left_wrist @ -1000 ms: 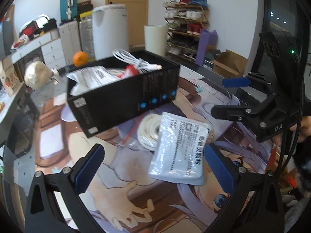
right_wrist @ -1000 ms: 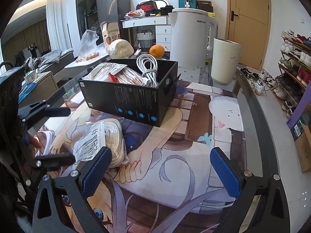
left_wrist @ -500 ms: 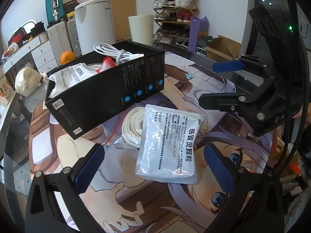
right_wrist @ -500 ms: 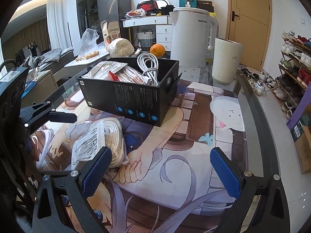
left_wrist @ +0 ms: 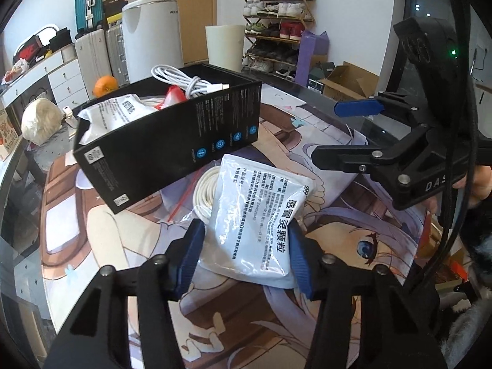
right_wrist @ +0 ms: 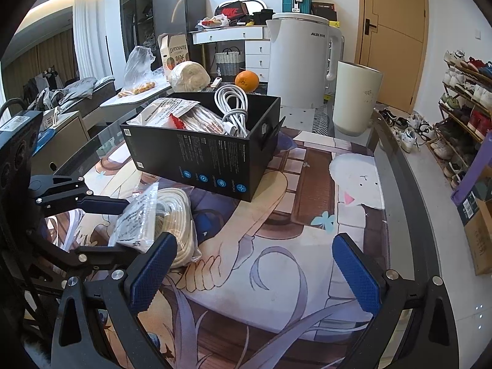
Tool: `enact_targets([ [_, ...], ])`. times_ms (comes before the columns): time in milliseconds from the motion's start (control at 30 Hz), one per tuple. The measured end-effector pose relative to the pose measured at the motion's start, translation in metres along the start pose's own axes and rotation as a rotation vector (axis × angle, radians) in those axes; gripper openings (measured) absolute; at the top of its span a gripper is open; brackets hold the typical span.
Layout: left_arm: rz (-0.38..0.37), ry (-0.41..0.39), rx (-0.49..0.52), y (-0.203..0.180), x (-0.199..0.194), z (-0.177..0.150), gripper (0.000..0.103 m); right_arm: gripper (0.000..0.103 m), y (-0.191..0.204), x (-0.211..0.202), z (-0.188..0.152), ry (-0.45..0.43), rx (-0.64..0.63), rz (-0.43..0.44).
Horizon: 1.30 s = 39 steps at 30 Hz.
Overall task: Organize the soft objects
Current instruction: 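Hold the sachet in the left tool while the right closes on the bagged white rope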
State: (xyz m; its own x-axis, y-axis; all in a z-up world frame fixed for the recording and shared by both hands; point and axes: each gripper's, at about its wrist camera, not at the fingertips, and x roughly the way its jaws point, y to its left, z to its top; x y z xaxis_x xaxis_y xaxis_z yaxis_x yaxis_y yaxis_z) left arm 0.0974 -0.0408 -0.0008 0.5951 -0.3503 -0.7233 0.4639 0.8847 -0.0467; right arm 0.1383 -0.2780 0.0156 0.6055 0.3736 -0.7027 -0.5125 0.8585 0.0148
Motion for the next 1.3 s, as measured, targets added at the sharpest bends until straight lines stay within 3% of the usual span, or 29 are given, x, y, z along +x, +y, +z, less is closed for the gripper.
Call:
enact_targets([
  [267,0.112,-0.076,-0.053,0.010,-0.021,-0.008,0.053,0.102,0.003,-0.001,0.002,-0.003,-0.010,0.015],
  [500,0.180,-0.117,-0.102,0.021,-0.029,-0.009,0.053,0.103,0.014,0.008,0.005,0.018,-0.012,0.093],
  [900,0.329,-0.133,-0.166,0.041,-0.037,-0.020,0.053,0.102,0.039,0.034,0.011,0.095,-0.067,0.172],
  [1300,0.318,-0.125,-0.221,0.055,-0.034,-0.022,0.053,0.102,0.060,0.053,0.015,0.144,-0.099,0.199],
])
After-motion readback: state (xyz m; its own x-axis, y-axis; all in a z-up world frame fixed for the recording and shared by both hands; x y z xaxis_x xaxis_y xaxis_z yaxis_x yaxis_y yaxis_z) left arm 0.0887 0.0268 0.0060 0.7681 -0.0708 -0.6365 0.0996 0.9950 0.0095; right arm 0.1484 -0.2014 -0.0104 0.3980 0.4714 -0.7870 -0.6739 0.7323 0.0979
